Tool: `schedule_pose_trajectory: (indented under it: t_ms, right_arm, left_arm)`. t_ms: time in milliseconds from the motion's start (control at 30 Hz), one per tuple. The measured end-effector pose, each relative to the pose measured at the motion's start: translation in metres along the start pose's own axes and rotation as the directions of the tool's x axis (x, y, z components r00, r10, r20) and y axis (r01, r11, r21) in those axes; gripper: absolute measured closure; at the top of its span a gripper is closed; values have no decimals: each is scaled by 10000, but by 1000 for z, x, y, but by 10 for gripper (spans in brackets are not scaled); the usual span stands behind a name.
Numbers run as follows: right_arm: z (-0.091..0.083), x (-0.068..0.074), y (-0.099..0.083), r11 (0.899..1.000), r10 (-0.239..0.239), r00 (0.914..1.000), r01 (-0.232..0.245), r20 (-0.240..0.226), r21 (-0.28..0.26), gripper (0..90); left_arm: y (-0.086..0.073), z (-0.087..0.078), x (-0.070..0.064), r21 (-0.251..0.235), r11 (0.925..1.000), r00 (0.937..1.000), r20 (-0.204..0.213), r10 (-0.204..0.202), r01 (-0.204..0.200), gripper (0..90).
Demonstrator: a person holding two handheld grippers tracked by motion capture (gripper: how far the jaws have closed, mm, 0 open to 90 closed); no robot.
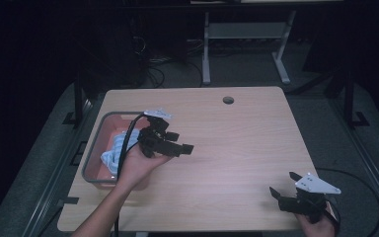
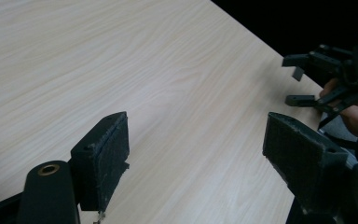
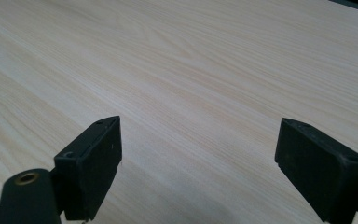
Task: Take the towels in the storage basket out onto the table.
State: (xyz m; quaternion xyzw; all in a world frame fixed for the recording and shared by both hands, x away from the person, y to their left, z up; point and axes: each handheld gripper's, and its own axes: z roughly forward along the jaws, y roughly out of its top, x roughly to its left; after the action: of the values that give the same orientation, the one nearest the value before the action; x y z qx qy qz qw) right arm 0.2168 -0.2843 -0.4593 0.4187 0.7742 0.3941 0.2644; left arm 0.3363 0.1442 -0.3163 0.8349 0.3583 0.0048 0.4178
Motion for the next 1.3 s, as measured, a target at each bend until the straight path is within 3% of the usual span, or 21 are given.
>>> schedule_pose_trajectory:
  t_ms: [133,567,733,1033,1067,1233,1267,1300]
  right_arm:
    - [-1,0,0,10000,-1,10000,1,16,-12,143]
    - [-1,1,0,10000,21,10000,-21,31,-37,142]
    - [-2,0,0,10000,-24,10000,24,43,-37,142]
    - [-3,0,1,10000,14,10000,-14,47,-54,143]
    - [-3,1,1,10000,30,10000,-30,38,-66,143]
    - [-3,1,1,10000,-3,10000,4,83,-67,143]
    - [-3,1,1,10000,6,10000,-5,63,-67,143]
    - [-3,1,1,10000,6,10000,-5,63,-67,143]
  left_arm:
    - [-4,-8,11,70,9998,9989,-434,-168,172,221]
    - [-18,-29,38,124,9970,9907,-1143,-740,760,223]
    - [-27,-40,49,74,9947,9824,-1575,-1001,1025,223]
    - [-38,-53,64,63,9904,9715,-1953,-1342,1381,227]
    - [-40,-56,67,45,9892,9676,-2086,-1425,1467,227]
    - [-47,-62,75,22,9859,9599,-2286,-1624,1673,228]
    - [-50,-64,80,-32,9830,9541,-2401,-1788,1834,228]
    - [-50,-64,80,-32,9830,9541,-2401,-1788,1834,228]
